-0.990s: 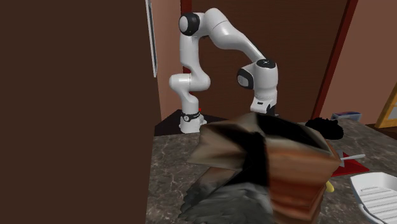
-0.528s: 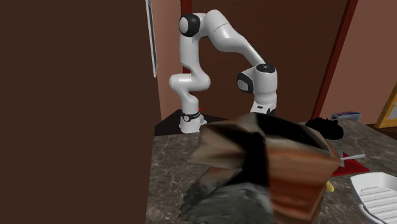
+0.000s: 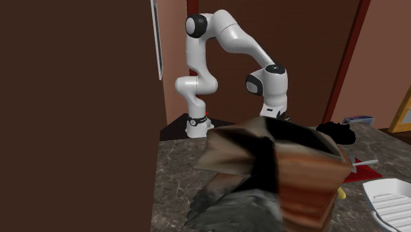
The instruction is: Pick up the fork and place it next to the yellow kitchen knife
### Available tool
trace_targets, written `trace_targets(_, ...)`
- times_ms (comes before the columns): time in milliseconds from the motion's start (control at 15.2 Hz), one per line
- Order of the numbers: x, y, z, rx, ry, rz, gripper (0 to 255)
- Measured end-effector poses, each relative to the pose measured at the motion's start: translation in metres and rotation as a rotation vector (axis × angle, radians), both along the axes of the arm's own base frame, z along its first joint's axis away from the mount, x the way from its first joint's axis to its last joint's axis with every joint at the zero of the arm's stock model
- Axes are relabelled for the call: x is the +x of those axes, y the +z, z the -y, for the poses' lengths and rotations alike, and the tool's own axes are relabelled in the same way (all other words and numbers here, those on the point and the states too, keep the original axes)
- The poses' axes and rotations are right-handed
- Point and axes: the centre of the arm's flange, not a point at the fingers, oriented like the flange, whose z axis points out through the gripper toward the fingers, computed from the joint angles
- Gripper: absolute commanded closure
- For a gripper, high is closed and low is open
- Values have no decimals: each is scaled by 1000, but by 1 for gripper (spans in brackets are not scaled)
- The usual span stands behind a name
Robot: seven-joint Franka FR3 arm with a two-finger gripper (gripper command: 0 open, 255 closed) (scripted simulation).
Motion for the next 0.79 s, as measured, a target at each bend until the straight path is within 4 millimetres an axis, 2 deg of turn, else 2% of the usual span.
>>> trace_targets(132, 1, 2, 2, -6, -1, -4, 0)
trace_targets(396, 10, 38, 10, -14, -3, -9, 0)
trace_targets(792, 9, 41, 10, -16, -2, -10, 0)
